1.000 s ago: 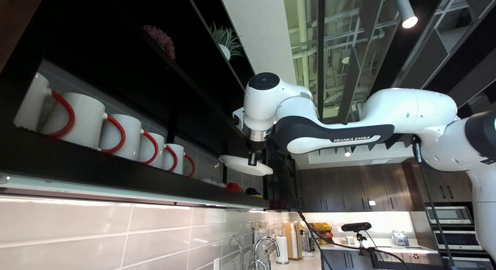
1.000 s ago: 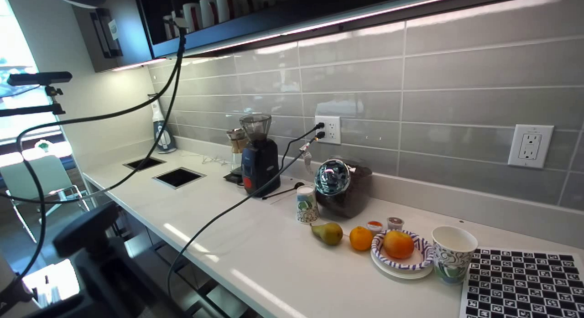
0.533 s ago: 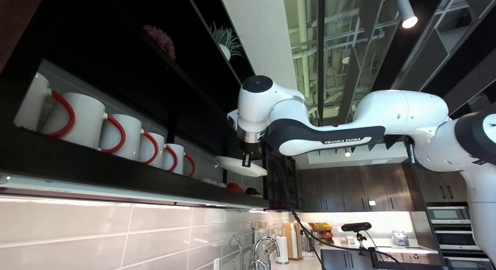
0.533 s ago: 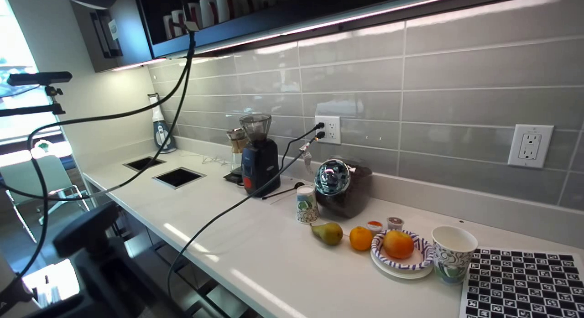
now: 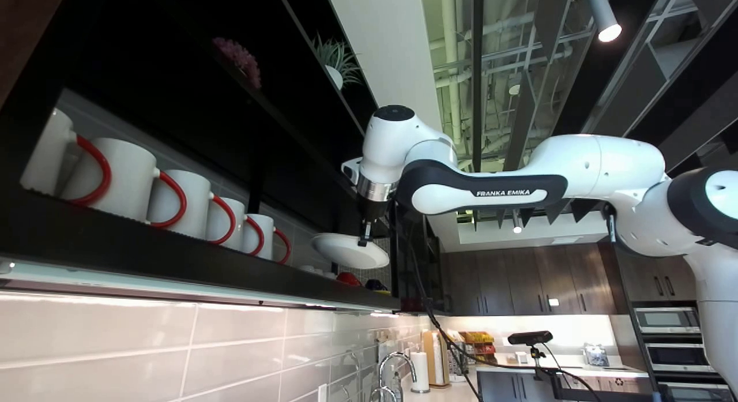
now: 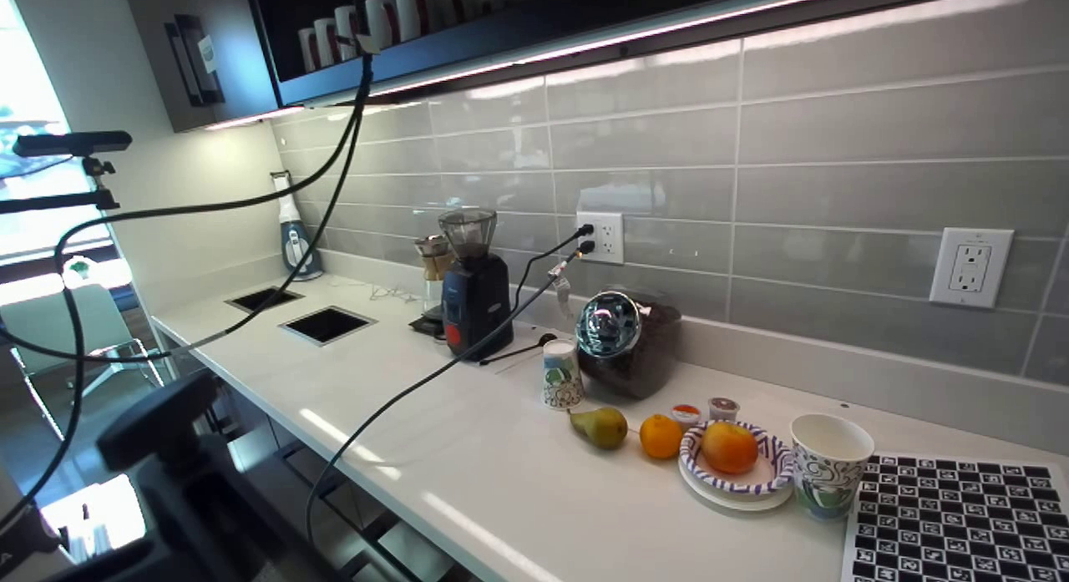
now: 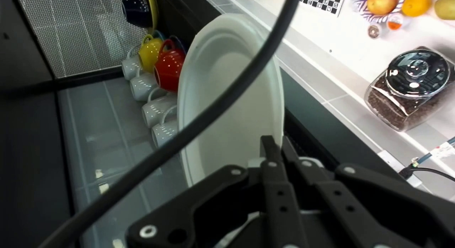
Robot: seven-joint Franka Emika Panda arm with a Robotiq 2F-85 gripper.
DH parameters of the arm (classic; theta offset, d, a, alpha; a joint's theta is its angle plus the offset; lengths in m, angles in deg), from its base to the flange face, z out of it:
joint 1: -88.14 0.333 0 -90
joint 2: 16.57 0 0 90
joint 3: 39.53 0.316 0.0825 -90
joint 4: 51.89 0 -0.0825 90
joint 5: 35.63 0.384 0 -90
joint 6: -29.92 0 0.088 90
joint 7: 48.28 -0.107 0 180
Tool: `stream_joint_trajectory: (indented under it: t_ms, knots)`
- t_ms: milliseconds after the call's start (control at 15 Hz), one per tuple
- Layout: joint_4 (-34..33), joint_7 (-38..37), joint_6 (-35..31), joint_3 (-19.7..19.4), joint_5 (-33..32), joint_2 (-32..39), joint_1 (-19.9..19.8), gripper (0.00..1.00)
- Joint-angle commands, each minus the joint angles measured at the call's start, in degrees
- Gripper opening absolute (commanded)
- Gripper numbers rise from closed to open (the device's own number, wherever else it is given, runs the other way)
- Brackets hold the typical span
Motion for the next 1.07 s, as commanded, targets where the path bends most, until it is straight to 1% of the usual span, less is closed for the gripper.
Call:
stream_joint_trajectory:
  t_ms: [0,267,533,800,1000]
  knots:
    - [-5.0,7.8,-3.0,-1.0,4.0,2.3,-1.8,0.01]
    - [-6.9,12.3,-5.4,-1.7,5.8,4.6,-3.0,0.01]
    - [-7.1,13.5,-9.2,-1.6,5.9,6.3,-3.7,0.01]
    - [-7.1,16.0,-13.2,-2.0,9.4,7.3,-4.0,0.01]
    - [-6.8,18.1,-15.0,-2.0,10.4,7.7,-4.5,0.01]
